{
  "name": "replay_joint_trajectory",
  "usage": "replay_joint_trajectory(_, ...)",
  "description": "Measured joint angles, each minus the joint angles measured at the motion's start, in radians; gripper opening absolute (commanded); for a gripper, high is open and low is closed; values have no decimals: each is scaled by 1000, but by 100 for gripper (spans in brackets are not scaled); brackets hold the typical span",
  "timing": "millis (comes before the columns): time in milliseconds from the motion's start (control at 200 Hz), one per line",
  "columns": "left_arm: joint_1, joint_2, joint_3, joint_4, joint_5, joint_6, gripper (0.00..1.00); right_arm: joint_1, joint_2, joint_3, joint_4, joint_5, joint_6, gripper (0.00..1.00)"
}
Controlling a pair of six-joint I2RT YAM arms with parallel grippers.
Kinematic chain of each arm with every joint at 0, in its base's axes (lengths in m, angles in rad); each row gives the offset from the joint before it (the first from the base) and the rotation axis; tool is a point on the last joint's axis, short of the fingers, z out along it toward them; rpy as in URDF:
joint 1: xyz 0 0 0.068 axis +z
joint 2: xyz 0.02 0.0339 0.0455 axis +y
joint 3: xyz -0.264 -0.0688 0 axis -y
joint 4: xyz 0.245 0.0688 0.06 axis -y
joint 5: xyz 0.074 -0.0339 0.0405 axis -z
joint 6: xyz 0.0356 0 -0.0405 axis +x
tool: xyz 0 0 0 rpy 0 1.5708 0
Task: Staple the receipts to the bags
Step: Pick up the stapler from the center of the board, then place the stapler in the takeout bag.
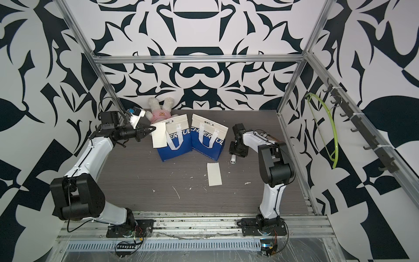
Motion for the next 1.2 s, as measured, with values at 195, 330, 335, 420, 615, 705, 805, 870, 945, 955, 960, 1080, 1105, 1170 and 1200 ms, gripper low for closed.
replay_joint_trajectory(195,-2,-10,-14,0,0,1,0,39,24,25,-27,45,-22,34)
replay_joint_trajectory(330,-2,-13,-14,0,0,1,0,45,22,23,-36,60,-21,22)
replay_joint_trajectory(335,-2,-13,-14,0,0,1,0,45,21,23,-37,61,-26,21)
replay_joint_trajectory(420,-3,-14,-15,0,0,1,0,45,2,4,-34,74,-18,9)
replay_joint_trajectory(615,-10,-17,-15,0,-4,1,0,47,-152,-76,-37,126,-22,0)
replay_joint_trajectory(705,-14,-19,-15,0,-7,1,0,63,-321,-126,-39,157,-28,0)
replay_joint_trajectory(805,-23,-21,-16,0,-10,1,0,122,-562,-156,-2,181,-58,0)
replay_joint_trajectory(870,-32,-23,-17,0,-13,1,0,185,-698,-154,68,186,-79,0)
replay_joint_trajectory(945,-43,-23,-19,3,-14,-1,0,271,-768,-129,172,186,-94,0)
replay_joint_trajectory(955,-45,-24,-21,4,-14,-1,0,284,-770,-122,188,186,-98,0)
replay_joint_trajectory(960,-45,-24,-21,5,-14,-1,0,289,-771,-119,193,186,-98,0)
replay_joint_trajectory(1080,-57,-26,-35,13,-14,-6,0,423,-676,0,383,211,-135,0)
replay_joint_trajectory(1105,-58,-27,-35,15,-14,-7,0,445,-640,28,434,216,-142,0)
replay_joint_trajectory(1170,-61,-30,-39,23,-15,-10,0,500,-523,97,551,222,-153,0)
replay_joint_trajectory(1200,-61,-33,-44,29,-16,-13,0,523,-458,126,607,223,-154,0)
